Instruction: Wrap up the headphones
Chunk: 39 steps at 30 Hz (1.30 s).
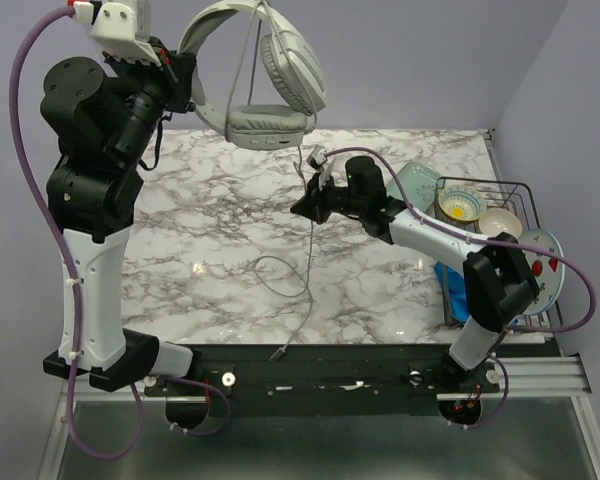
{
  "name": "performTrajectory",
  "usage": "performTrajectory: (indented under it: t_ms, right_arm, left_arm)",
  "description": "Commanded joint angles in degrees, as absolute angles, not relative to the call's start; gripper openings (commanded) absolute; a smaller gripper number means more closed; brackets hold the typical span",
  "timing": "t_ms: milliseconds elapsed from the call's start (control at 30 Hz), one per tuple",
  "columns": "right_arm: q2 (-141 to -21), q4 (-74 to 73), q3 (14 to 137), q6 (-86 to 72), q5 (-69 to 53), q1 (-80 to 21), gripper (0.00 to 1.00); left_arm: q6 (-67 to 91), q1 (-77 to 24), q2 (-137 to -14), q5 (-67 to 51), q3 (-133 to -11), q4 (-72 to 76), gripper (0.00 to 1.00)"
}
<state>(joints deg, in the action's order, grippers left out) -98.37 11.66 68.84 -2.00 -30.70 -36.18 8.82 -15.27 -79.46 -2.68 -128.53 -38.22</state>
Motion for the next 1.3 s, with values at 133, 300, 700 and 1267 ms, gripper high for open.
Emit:
performTrajectory:
  t_ms: [133,300,700,1267]
  right_arm:
    - [-100.81,0.72,69.34,3.67,-22.26,-41.74,0.01]
    - [-102.04,-8.95,70.75,9.22,-15.92,-49.65,0.01]
    - [-93.78,-28.73,73.82,17.58,-5.28,-69.07,0.01]
    - [-84.38,-38.06,91.48,19.6,8.08,-72.35,0.01]
  left_arm:
    - [31.1,-0.45,-86.65,0.09,-133.94,-33.49,0.0]
    - [32.96,4.74,-92.19,4.12,-133.86,-31.91,0.0]
    - [16.1,8.09,-103.35,25.65,-135.43,-19.79,0.0]
    - [-10.24,0.89,-96.6,22.15,-96.99,2.0,0.0]
